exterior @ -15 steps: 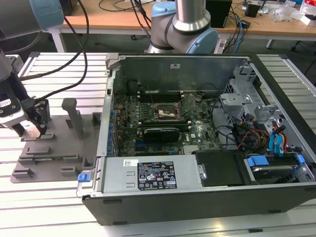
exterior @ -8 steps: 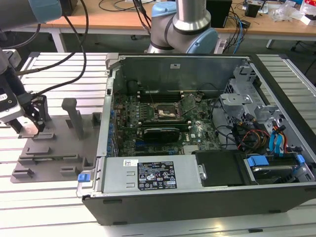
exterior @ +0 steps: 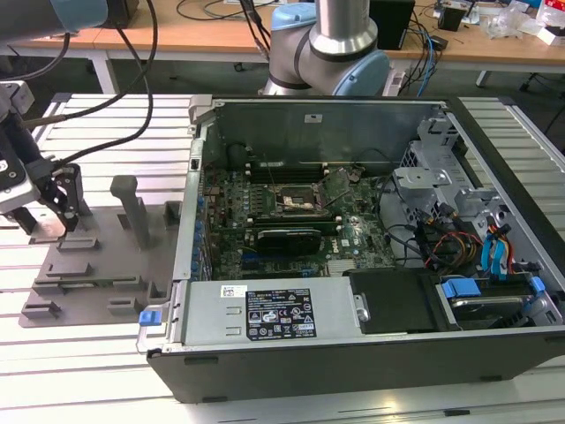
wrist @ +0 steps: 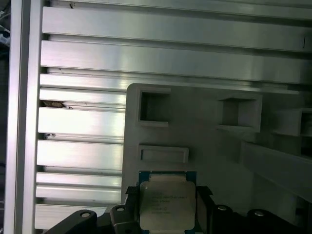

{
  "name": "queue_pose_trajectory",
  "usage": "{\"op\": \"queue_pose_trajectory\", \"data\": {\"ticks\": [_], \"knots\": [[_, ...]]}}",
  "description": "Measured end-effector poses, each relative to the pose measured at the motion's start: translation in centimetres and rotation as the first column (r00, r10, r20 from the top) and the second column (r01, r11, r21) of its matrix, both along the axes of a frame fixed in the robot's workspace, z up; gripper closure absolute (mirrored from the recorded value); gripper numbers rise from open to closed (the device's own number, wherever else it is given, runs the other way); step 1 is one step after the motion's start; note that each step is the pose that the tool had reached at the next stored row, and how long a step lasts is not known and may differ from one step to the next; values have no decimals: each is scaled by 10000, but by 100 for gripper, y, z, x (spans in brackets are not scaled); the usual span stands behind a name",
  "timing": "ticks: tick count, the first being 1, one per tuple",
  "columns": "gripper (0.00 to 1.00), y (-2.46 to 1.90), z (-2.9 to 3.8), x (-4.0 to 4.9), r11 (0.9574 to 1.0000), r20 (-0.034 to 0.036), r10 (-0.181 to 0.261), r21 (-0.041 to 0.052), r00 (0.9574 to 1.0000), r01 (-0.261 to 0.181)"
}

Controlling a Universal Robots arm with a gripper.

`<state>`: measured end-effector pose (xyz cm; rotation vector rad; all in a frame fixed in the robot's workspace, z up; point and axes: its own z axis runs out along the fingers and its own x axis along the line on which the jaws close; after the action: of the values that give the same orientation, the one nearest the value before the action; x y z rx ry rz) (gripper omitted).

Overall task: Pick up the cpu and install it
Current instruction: 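Pick up the cpu and move it towards the insertion slot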

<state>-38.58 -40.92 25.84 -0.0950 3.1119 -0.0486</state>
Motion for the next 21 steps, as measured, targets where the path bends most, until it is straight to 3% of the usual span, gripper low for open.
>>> {"op": "queue_pose_trajectory", "data": {"ticks": [4, 21], "knots": [[45, 0, 51, 0, 10000, -1, 0, -1, 10000, 0], [45, 3, 387, 0, 10000, -1, 0, 0, 10000, 0]]}}
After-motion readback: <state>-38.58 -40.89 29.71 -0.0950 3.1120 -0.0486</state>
